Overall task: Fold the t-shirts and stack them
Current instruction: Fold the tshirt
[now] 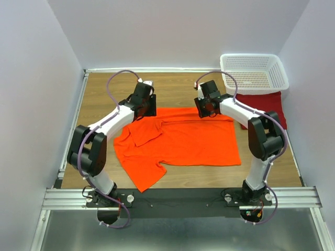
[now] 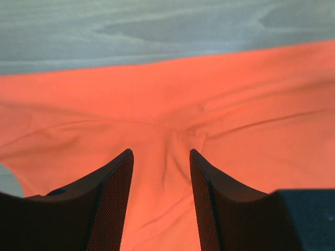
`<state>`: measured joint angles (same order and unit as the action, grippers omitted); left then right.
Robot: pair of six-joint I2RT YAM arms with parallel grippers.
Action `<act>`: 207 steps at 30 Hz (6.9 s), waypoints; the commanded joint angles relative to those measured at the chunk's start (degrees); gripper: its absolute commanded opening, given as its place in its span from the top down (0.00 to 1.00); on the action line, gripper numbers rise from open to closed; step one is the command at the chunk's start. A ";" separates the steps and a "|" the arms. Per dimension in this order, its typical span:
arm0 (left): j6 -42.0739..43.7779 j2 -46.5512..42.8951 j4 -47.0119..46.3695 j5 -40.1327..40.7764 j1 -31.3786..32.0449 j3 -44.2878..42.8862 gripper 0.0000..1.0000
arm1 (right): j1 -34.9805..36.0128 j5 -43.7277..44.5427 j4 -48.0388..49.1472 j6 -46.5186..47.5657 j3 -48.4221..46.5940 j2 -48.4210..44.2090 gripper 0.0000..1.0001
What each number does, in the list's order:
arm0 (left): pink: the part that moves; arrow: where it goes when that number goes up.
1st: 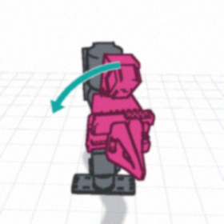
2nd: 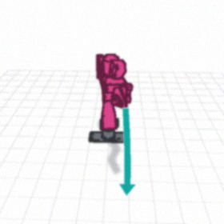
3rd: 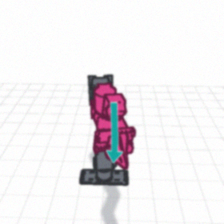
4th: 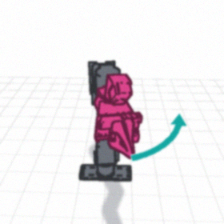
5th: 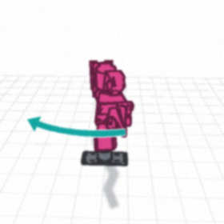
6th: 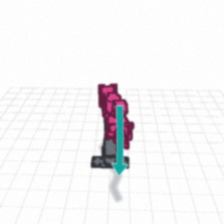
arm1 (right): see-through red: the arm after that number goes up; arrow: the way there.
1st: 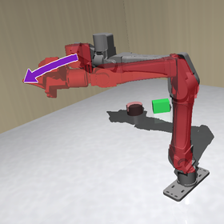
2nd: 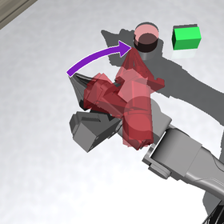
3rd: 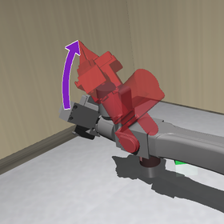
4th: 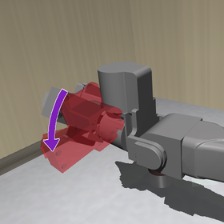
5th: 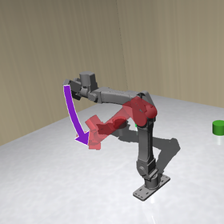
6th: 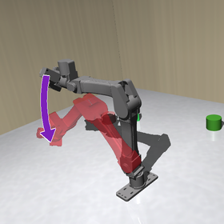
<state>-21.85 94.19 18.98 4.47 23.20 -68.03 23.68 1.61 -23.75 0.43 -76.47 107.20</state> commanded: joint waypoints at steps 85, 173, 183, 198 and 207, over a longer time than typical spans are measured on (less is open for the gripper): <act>-3.47 -5.34 3.08 -0.25 -10.28 8.26 0.31 | 11.47 -3.81 1.07 9.59 -7.91 12.07 0.62; -8.92 11.57 1.05 -2.37 -24.09 -10.99 0.29 | -13.07 9.38 2.76 -20.30 5.03 -4.62 0.49; -8.91 0.29 2.02 3.09 -16.26 2.98 0.34 | -2.06 9.91 -1.65 -21.43 2.73 -3.84 0.48; -10.14 17.33 -1.32 0.71 -15.38 -4.03 0.37 | -2.15 17.02 1.77 -18.63 -7.11 13.55 0.48; -10.93 29.20 2.02 -1.65 -16.69 -18.97 0.38 | -5.22 17.73 3.88 -10.38 -18.70 24.89 0.48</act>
<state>-31.46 117.56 18.46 4.51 7.44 -82.46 20.21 16.71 -19.00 -15.73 -91.74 125.21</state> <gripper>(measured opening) 0.625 0.518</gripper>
